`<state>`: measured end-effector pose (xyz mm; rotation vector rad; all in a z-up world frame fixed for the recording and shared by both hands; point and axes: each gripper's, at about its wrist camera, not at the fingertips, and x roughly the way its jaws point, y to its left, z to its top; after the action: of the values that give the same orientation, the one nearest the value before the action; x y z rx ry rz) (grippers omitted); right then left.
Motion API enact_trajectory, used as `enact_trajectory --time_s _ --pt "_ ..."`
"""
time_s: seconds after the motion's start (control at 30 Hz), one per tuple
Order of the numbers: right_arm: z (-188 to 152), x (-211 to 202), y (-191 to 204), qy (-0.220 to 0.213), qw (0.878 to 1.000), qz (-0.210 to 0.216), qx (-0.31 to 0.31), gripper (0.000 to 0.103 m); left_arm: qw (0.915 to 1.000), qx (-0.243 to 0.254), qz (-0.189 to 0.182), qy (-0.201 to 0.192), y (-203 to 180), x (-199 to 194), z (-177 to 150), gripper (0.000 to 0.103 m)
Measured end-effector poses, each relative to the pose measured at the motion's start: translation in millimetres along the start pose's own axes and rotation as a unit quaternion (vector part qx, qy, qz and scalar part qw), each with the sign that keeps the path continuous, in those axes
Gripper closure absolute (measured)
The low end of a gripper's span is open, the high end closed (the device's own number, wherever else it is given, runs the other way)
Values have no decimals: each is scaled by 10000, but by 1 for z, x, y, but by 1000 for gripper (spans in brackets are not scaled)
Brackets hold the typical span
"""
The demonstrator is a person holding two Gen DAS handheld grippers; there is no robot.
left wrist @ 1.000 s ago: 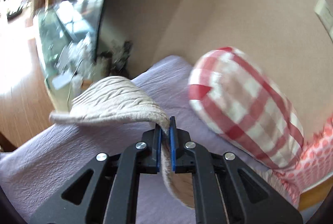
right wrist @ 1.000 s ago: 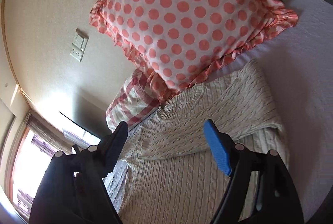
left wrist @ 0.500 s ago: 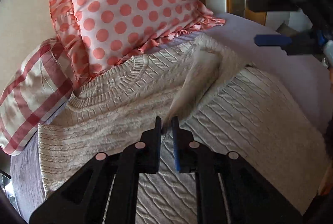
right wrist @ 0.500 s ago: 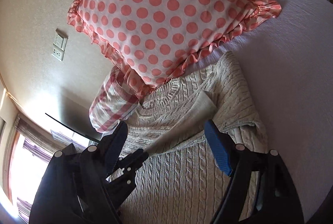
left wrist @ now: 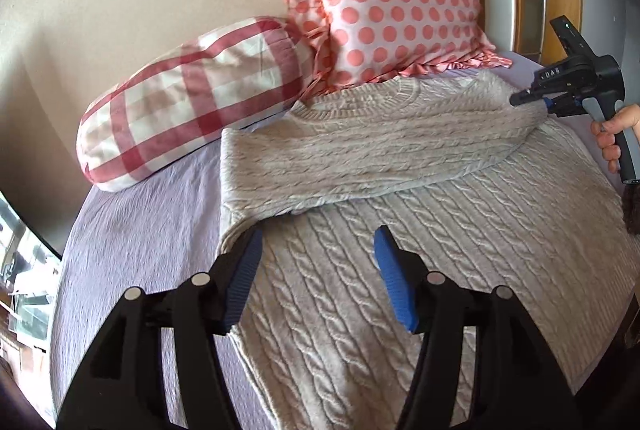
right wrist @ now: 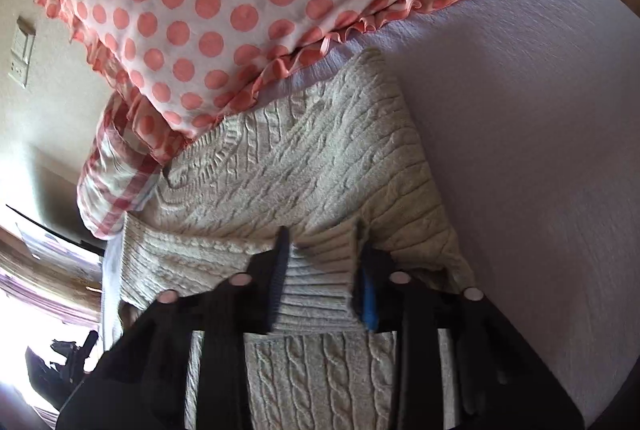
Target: Fold small clothes
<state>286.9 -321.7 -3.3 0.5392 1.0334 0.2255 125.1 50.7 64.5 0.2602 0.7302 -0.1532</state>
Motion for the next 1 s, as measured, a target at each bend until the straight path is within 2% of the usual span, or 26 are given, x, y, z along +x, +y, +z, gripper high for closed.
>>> enact_trajectory --time_s 0.07,0.13,0.2,0.27,0.33,0.43,0.5,0.53,0.57,0.6,0.63,0.7,0.73,0.8,0.83,0.9,0.93,1.0 --pt "-5 -2 5 1 9997 53 -227 96 9999 -136 -29 27 7 1 -3 44" --pt "-2 -16 15 -288 9985 102 -455 96 9998 -203 -35 -5 10 0 -3 42" --pt "9 -30 24 -619 9964 250 -518 97 9997 -243 -37 -46 11 1 0 41" --pt "23 -33 32 -875 9940 225 -620 97 9996 -275 -67 -90 10 0 1 41" --pt "37 -20 34 -964 9927 -64 -721 97 9996 -257 -60 -122 6 -1 2 40" --pt "49 21 27 -521 9920 -770 -848 96 9997 -232 36 -116 6 -3 -2 39" --pt "49 27 18 -387 9921 -974 -686 94 9995 -284 79 -113 11 -8 -7 38" --pt "45 18 15 -533 9931 -858 -600 87 9993 -324 110 -133 15 -11 -10 37" --pt "41 6 15 -729 9923 -820 -573 69 9990 -377 156 -155 20 -15 -14 35" --pt "35 -7 18 -971 9906 -735 -621 45 9987 -443 206 -173 25 -18 -18 34" --pt "28 -19 22 -1166 9889 -567 -720 37 9981 -536 236 -181 31 -21 -21 34" --pt "17 -32 32 -1293 9863 -256 -992 35 9966 -766 212 -197 43 -24 -27 34" --pt "12 -34 37 -1310 9848 -263 -1108 35 9957 -892 191 -186 48 -25 -29 34" --pt "6 -26 43 -1134 9858 -97 -1234 35 9930 -1170 81 -128 55 -26 -34 33" --pt "7 -12 42 -822 9895 -31 -1191 35 9913 -1311 -23 -87 58 -27 -37 33" --pt "6 23 31 74 9958 -230 -886 34 9880 -1529 -208 -9 63 -30 -44 33" --pt "2 13 31 -244 9952 -139 -941 34 9865 -1617 -272 32 65 -32 -48 32" --pt "-5 -8 29 -312 9962 -96 -811 34 9835 -1766 -391 68 69 -40 -59 28"
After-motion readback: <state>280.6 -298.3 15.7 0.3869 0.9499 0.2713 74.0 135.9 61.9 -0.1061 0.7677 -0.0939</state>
